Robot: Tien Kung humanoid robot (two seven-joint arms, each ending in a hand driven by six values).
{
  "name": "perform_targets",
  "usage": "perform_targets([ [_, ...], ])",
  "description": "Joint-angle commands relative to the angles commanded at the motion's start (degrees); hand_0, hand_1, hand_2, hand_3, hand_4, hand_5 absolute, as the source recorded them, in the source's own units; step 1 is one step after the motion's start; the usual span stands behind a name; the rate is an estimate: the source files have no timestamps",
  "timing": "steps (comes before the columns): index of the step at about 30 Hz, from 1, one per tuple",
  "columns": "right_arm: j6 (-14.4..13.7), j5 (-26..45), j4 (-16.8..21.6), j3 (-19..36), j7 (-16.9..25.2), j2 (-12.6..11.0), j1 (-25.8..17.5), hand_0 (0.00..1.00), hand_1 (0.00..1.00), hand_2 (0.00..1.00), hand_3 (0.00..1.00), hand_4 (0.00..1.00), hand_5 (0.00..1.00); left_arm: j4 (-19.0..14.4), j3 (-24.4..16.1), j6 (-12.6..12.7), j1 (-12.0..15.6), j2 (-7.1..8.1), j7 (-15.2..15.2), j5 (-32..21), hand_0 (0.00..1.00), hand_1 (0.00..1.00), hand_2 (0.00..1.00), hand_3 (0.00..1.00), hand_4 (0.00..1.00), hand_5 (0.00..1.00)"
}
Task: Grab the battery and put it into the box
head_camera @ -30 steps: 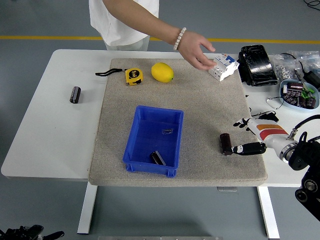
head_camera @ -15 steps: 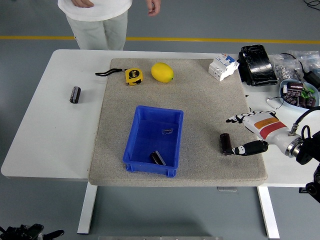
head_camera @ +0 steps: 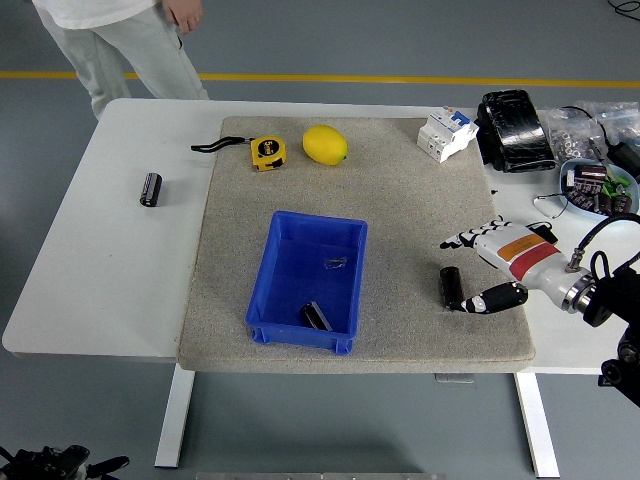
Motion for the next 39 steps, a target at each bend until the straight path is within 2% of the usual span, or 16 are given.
perform_targets([
  [10, -0.99, 0.62, -3.78, -1.67, 0.18, 0.79, 0.41, 0.733, 0.662, 0.693, 0.753, 0.998, 0.398, 0.00, 0.90, -0.16, -0.08, -0.01, -0.39, 0.40, 0.606, 0.596, 0.693, 0.642, 0.644, 0.701],
  [11, -1.10, 0.72, -3.97, -1.71, 0.22, 0.90, 0.45, 0.699, 0.625, 0.646, 0.722, 0.998, 0.396, 0.00, 1.05, -0.17, -0.09, 0.01, -0.44, 0.33, 0.603, 0.595, 0.692, 0.638, 0.643, 0.702],
  [16, -1.77, 0.95, -5.17, -1.93, 0.50, 1.78, 0.99, 0.699, 0.625, 0.646, 0.722, 0.998, 0.396, 0.00, 1.87, -0.30, -0.28, 0.10, -0.68, -0.11, 0.603, 0.595, 0.692, 0.638, 0.643, 0.702],
  [17, -1.82, 0.94, -5.34, -1.98, 0.52, 1.90, 1.08, 0.659, 0.589, 0.615, 0.705, 0.998, 0.394, 0.00, 1.98, -0.31, -0.31, 0.11, -0.70, -0.20, 0.603, 0.594, 0.689, 0.639, 0.643, 0.703],
  [18, -1.88, 0.92, -5.66, -2.06, 0.52, 2.12, 1.23, 0.659, 0.589, 0.615, 0.705, 0.998, 0.394, 0.00, 2.24, -0.33, -0.39, 0.14, -0.75, -0.41, 0.603, 0.594, 0.689, 0.639, 0.643, 0.703],
  [34, -2.57, 0.92, -6.76, -3.37, 1.29, 2.71, 2.50, 0.624, 0.561, 0.578, 0.682, 0.998, 0.373, 0.00, 3.52, -0.02, -0.96, 0.13, -1.46, -1.50, 0.601, 0.592, 0.687, 0.637, 0.639, 0.701],
  [35, -2.93, 1.03, -6.80, -3.44, 1.32, 2.70, 2.58, 0.565, 0.529, 0.513, 0.555, 0.955, 0.318, 0.00, 3.46, -0.01, -0.99, 0.12, -1.47, -1.40, 0.601, 0.591, 0.687, 0.635, 0.635, 0.699],
  [39, -4.57, 1.23, -7.01, -3.42, 1.20, 2.73, 2.63, 0.565, 0.529, 0.513, 0.555, 0.955, 0.318, 0.00, 3.71, -0.04, -1.05, 0.17, -1.60, -1.32, 0.601, 0.591, 0.687, 0.635, 0.635, 0.699],
])
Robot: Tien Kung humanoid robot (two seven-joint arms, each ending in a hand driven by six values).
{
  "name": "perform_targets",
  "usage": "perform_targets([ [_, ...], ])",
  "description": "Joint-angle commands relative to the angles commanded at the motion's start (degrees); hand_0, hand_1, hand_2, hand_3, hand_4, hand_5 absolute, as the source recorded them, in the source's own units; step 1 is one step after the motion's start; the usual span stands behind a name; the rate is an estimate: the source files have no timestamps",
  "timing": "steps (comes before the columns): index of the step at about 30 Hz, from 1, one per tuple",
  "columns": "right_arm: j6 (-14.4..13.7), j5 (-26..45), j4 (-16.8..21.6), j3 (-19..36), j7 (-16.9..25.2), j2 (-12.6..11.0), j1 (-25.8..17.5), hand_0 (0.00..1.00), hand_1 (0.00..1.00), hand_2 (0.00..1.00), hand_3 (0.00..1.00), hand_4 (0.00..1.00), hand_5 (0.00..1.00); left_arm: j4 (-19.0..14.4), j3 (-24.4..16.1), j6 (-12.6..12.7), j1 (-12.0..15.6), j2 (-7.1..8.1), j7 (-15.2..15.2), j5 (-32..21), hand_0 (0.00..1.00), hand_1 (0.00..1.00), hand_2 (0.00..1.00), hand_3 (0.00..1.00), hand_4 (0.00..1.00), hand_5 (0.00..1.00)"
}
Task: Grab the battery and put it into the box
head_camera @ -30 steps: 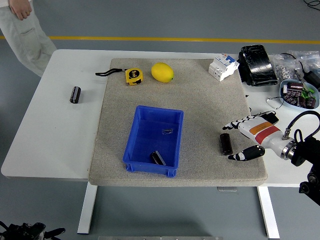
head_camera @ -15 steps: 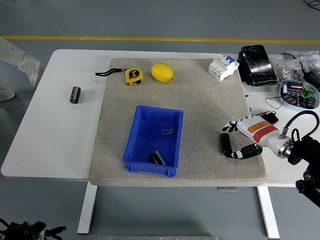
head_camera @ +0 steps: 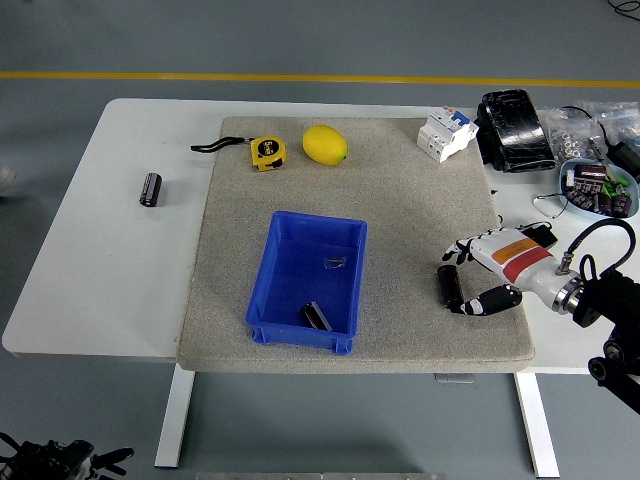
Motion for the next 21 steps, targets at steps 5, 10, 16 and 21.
perform_targets([
  [5, -0.62, -0.24, -0.24, -0.02, 0.56, -0.04, 0.00, 0.512, 0.485, 0.486, 0.498, 0.843, 0.257, 0.00, 0.01, 0.00, -0.10, 0.00, -0.15, 0.32, 0.600, 0.591, 0.685, 0.634, 0.633, 0.696],
  [10, -0.48, -0.09, -0.54, -0.26, 0.71, 0.06, 0.25, 0.521, 0.496, 0.494, 0.499, 0.867, 0.262, 0.00, -0.01, 0.14, -0.17, -0.02, -0.37, 0.42, 0.599, 0.590, 0.684, 0.632, 0.633, 0.696],
  [16, -0.14, 0.03, -0.74, -0.67, 0.80, 0.46, 0.79, 0.525, 0.504, 0.498, 0.507, 0.888, 0.271, 0.00, 0.05, 0.22, -0.23, -0.02, -0.55, 0.60, 0.599, 0.587, 0.683, 0.629, 0.630, 0.693],
  [21, 1.25, -0.59, -0.48, -0.65, -0.74, 0.43, 0.74, 0.538, 0.534, 0.529, 0.590, 0.945, 0.300, 0.00, 0.14, 0.24, -0.24, -0.04, -0.60, 0.52, 0.598, 0.587, 0.682, 0.628, 0.629, 0.691],
])
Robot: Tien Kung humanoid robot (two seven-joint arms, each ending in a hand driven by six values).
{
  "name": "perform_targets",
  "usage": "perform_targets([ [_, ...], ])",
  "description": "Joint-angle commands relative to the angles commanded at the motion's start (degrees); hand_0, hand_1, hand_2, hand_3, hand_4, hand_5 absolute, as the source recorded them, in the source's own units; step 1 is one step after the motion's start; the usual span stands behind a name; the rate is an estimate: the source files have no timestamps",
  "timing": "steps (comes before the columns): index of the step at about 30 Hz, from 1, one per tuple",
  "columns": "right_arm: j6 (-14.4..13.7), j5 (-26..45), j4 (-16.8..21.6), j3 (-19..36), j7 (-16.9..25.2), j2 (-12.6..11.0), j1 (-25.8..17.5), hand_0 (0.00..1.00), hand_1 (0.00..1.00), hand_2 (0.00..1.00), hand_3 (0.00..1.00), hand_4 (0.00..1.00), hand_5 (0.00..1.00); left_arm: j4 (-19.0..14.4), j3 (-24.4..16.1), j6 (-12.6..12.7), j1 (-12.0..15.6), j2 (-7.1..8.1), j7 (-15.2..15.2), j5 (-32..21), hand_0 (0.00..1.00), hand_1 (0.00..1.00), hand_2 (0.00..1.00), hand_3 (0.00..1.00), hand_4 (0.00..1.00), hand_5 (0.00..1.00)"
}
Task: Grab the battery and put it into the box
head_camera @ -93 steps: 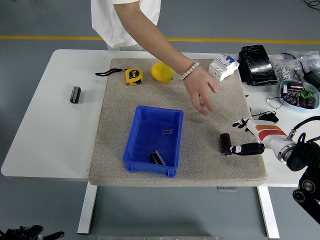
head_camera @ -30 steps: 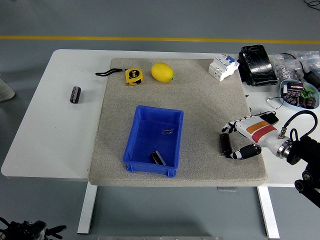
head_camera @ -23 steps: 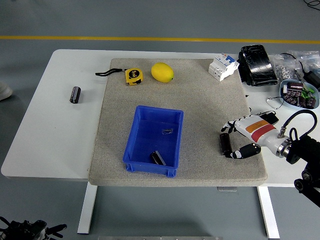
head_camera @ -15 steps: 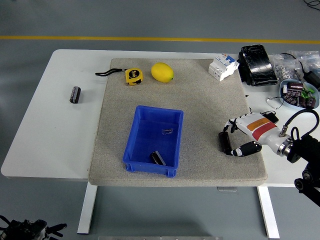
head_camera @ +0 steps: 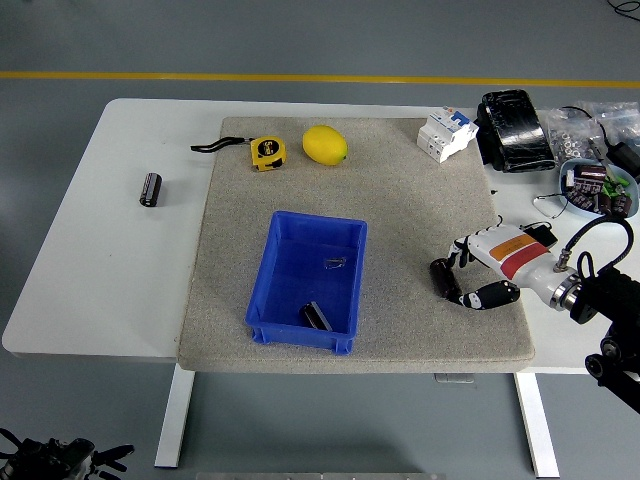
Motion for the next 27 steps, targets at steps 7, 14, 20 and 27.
perform_targets([
  [7, 0.06, -0.68, 1.28, 0.86, -1.24, -0.65, -0.46, 0.543, 0.543, 0.552, 0.652, 0.972, 0.298, 0.00, 0.28, -0.10, -0.02, 0.08, 0.04, -0.20, 0.598, 0.586, 0.681, 0.628, 0.629, 0.691],
  [14, -0.43, -1.15, 2.31, 1.72, -0.97, -1.12, -0.55, 0.596, 0.580, 0.618, 0.721, 0.998, 0.313, 0.00, 0.60, -0.33, -0.06, 0.18, 0.09, -0.01, 0.598, 0.586, 0.678, 0.627, 0.629, 0.693],
  [20, -0.13, -1.05, 2.35, 0.99, 0.05, -1.12, -0.17, 0.645, 0.629, 0.679, 0.745, 0.998, 0.306, 0.00, 0.70, -0.42, -0.08, 0.20, 0.06, 0.27, 0.598, 0.586, 0.678, 0.626, 0.627, 0.693],
  [27, -0.09, -1.88, 1.49, -1.37, 0.90, -1.07, 0.90, 0.684, 0.654, 0.702, 0.756, 0.998, 0.308, 0.00, 0.66, -0.50, -0.06, 0.16, 0.05, 0.74, 0.597, 0.586, 0.677, 0.625, 0.626, 0.692],
])
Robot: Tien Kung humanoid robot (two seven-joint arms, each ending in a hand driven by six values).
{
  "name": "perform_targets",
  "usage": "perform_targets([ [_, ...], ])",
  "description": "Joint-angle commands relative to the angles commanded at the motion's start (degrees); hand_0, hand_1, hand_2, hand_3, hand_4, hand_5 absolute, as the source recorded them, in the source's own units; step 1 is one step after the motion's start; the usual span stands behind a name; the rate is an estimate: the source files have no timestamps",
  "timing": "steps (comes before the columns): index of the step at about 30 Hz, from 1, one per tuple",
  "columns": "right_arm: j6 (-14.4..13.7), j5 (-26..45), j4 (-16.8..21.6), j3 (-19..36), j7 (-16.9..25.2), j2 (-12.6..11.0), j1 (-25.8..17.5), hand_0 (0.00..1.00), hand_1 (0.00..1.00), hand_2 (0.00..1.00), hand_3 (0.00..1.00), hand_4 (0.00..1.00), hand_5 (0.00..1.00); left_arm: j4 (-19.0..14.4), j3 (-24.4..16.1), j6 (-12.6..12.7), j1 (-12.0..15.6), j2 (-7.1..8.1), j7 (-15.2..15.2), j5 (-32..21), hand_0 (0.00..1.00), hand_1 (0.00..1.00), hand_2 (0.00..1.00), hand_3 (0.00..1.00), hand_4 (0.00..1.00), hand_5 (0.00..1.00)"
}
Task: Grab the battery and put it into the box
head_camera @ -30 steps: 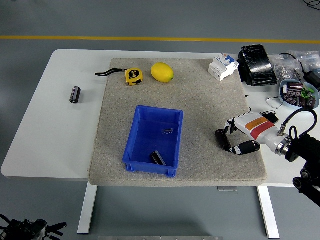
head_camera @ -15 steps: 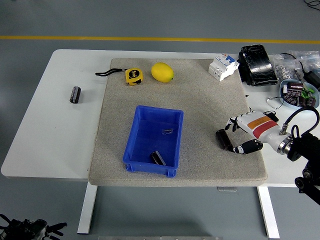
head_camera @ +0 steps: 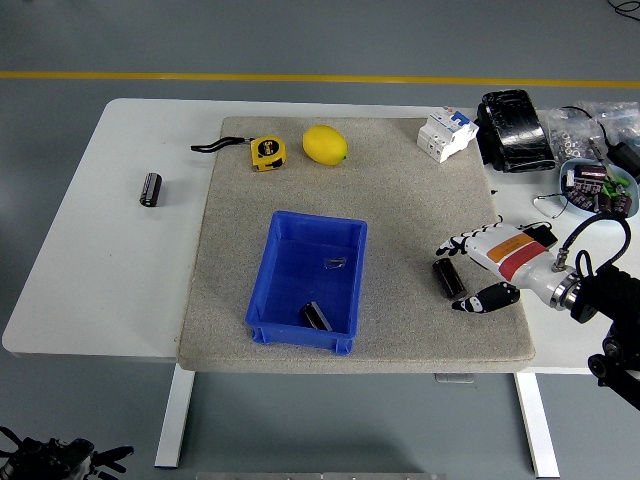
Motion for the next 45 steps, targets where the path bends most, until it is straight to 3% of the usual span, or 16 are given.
perform_targets([
  [20, -1.31, -1.16, -2.05, -3.76, 0.68, 0.38, 2.83, 0.685, 0.658, 0.719, 0.748, 0.998, 0.329, 0.00, 1.59, -0.27, -0.22, 0.05, -0.35, -0.46, 0.593, 0.585, 0.673, 0.623, 0.619, 0.687],
  [21, -1.65, -1.06, -2.35, -3.80, 0.67, 0.41, 2.85, 0.656, 0.635, 0.686, 0.676, 0.998, 0.331, 0.00, 1.84, -0.25, -0.24, 0.05, -0.38, -0.75, 0.592, 0.585, 0.673, 0.623, 0.618, 0.686],
  [26, -2.25, -0.93, -3.16, -3.72, 0.84, 0.41, 2.97, 0.656, 0.635, 0.686, 0.676, 0.998, 0.331, 0.00, 2.43, -0.27, -0.32, 0.12, -0.41, -1.35, 0.592, 0.585, 0.673, 0.623, 0.618, 0.686],
  [27, -2.24, -0.96, -3.26, -3.71, 0.97, 0.34, 3.04, 0.638, 0.613, 0.669, 0.622, 0.998, 0.324, 0.00, 2.57, -0.27, -0.36, 0.15, -0.44, -1.45, 0.592, 0.585, 0.673, 0.623, 0.618, 0.686],
  [44, -2.66, -1.41, -4.30, -5.57, 1.75, -0.12, 4.54, 0.609, 0.586, 0.642, 0.562, 0.965, 0.312, 0.00, 3.74, 0.02, -0.62, 0.19, -0.68, -2.81, 0.592, 0.585, 0.671, 0.623, 0.617, 0.683],
  [45, -2.67, -1.47, -4.34, -5.64, 1.73, -0.12, 4.55, 0.575, 0.576, 0.618, 0.542, 0.936, 0.299, 0.00, 3.81, 0.02, -0.63, 0.19, -0.69, -2.86, 0.592, 0.584, 0.671, 0.623, 0.620, 0.687],
])
